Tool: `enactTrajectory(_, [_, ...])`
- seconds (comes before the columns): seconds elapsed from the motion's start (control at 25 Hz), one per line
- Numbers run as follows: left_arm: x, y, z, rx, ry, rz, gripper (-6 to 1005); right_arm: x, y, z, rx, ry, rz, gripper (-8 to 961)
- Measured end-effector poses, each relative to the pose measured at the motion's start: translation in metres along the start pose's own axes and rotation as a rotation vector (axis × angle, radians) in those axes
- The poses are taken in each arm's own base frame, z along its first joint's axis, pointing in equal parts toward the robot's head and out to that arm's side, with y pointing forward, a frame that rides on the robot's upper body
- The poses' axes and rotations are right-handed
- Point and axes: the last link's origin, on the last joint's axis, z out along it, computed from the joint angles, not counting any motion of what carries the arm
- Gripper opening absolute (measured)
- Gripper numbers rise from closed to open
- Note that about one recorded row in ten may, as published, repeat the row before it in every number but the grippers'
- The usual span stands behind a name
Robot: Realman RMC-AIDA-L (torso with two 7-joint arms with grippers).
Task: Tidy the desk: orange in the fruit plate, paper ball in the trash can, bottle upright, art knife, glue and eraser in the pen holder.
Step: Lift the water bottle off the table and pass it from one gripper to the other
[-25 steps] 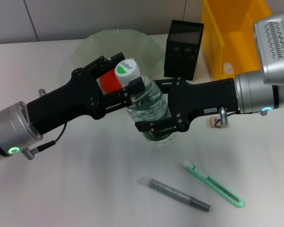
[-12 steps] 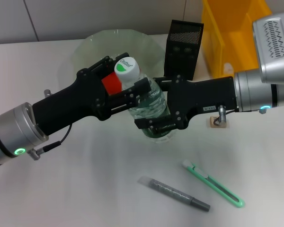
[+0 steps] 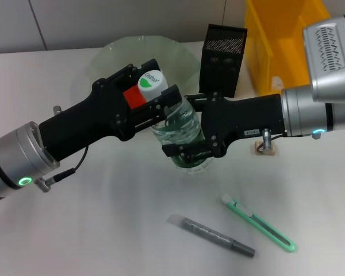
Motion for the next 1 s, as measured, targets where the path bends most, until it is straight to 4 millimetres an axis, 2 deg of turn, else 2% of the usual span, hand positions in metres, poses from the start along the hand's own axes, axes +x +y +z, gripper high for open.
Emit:
enactTrajectory(0.12, [-0.0002,0.0007,0.0,-0.003,0.001,-0.002,810,-0.0004,-0.0004,0.001,-0.001,-0.001,-0.002,762])
enactTrajectory(0.64, [0.0004,0.0009,-0.0019,0.002,0.009,-0.002,425,-0.0027,-0.0012,0.0035,-0.007,-0.002,-0.006,761])
enactTrajectory(1.0, [0.0001,-0.0015,-0.0031,0.019,0.006,0.0,481,-0.0029,-0.0007,0.0043,-0.01,-0.001,-0.004,760])
